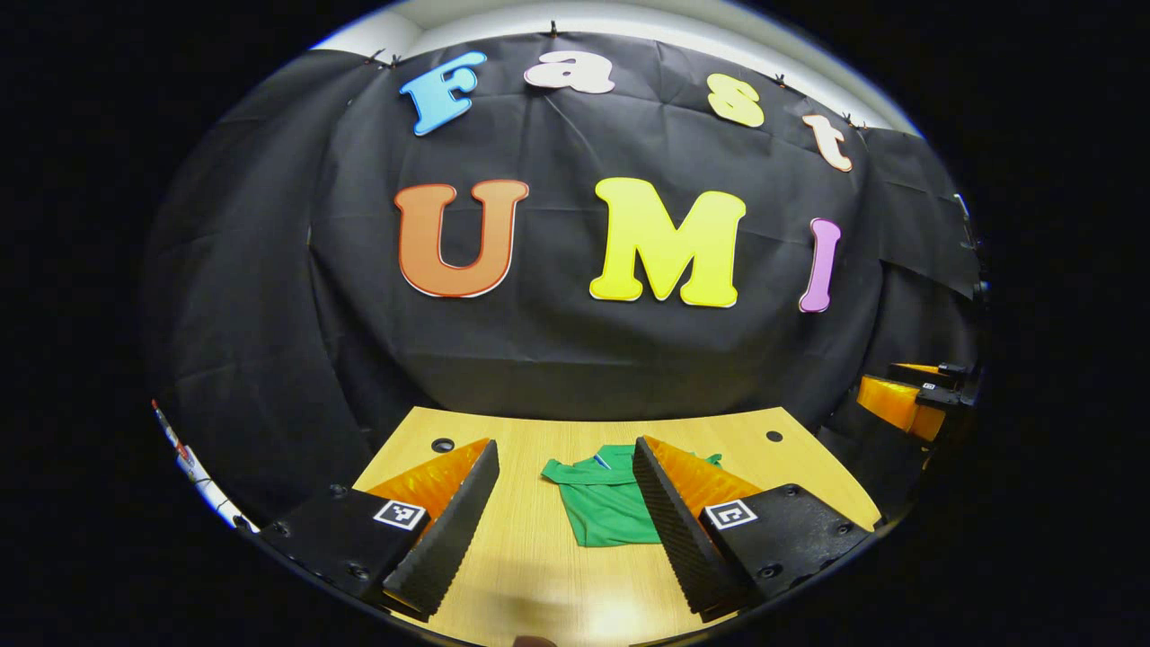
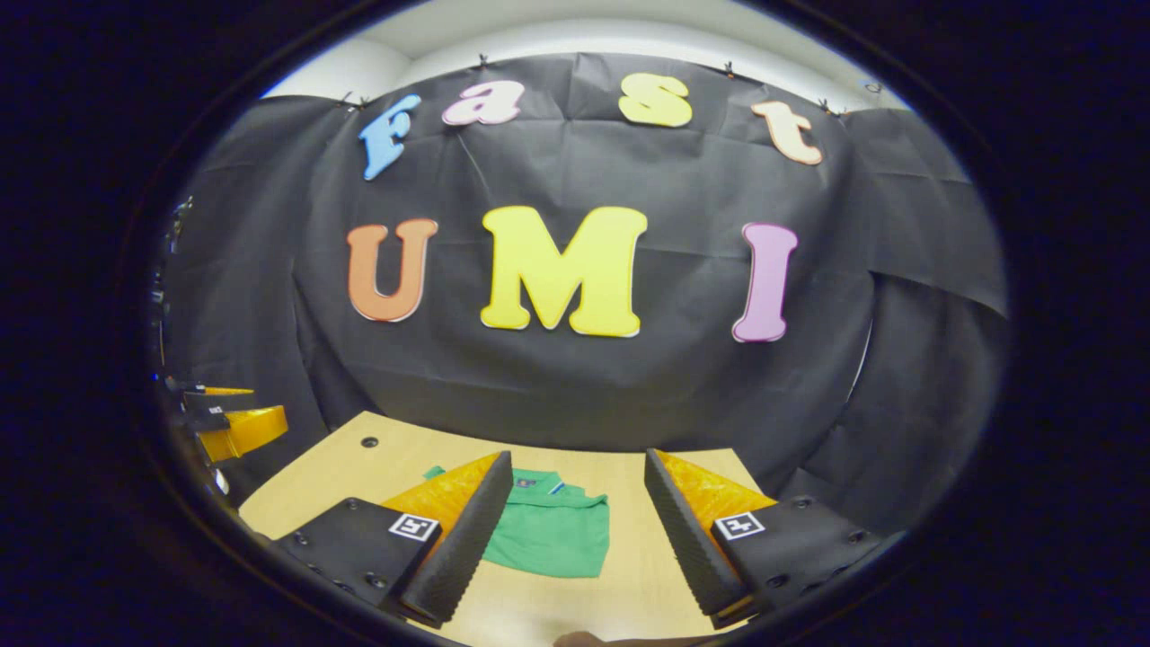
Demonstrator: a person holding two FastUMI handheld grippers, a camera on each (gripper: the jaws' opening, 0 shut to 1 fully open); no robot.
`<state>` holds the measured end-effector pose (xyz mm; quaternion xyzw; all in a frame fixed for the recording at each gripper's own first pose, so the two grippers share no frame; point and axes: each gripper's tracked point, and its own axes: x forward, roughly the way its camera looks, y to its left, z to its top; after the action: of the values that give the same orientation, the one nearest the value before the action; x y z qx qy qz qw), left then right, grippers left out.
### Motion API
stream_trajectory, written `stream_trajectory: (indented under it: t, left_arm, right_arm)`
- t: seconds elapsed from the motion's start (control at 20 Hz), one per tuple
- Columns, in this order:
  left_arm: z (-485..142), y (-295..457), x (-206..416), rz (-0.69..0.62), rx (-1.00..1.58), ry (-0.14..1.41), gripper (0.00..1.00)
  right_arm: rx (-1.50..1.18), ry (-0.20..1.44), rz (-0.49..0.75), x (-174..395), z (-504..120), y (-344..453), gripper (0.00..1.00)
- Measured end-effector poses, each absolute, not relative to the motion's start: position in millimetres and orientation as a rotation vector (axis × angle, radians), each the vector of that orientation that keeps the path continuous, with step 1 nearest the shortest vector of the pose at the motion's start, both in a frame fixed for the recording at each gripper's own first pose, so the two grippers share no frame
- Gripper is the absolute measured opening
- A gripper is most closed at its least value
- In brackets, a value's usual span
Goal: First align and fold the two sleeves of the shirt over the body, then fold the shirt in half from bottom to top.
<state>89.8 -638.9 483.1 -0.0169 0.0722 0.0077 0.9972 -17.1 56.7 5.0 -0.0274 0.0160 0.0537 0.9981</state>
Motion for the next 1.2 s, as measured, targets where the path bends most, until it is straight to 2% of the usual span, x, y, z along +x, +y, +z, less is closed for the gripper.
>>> stream_trajectory:
  t: [0.15, 0.2, 0.3, 0.35, 0.4, 0.45, 0.55, 0.65, 1.2]
  left_arm:
    - [489.0, -651.9, 38.5, 0.074, -0.050, 0.091, 0.96]
    - [492.6, -660.1, 23.4, 0.075, -0.056, 0.074, 1.00]
    - [491.9, -673.1, -3.7, 0.080, -0.062, 0.061, 0.96]
    - [489.2, -678.7, -13.7, 0.080, -0.060, 0.064, 1.00]
    - [485.9, -683.8, -22.2, 0.086, -0.059, 0.070, 0.96]
    - [483.9, -688.6, -28.8, 0.084, -0.061, 0.072, 0.96]
    - [483.2, -701.5, -36.7, 0.072, -0.066, 0.072, 1.00]
    - [485.7, -704.1, -36.4, 0.077, -0.056, 0.059, 0.96]
    - [487.0, -727.5, -14.0, 0.019, -0.048, 0.061, 0.97]
  right_arm:
    - [-0.135, -0.027, 0.143, -67.6, 6.4, 47.1, 0.94]
    - [-0.136, -0.040, 0.160, -81.7, 4.6, 47.3, 0.94]
    - [-0.121, -0.034, 0.179, -106.6, -7.3, 44.1, 0.95]
    - [-0.121, -0.026, 0.192, -115.7, -13.7, 43.8, 0.94]
    - [-0.128, -0.023, 0.209, -119.2, -20.4, 44.2, 0.94]
    - [-0.146, -0.030, 0.216, -121.7, -21.8, 42.7, 0.94]
    - [-0.160, -0.044, 0.217, -125.3, -18.0, 36.8, 0.95]
    - [-0.136, -0.053, 0.216, -127.6, -16.3, 34.5, 0.95]
    - [-0.114, -0.031, 0.206, -123.4, -29.2, 26.7, 0.95]
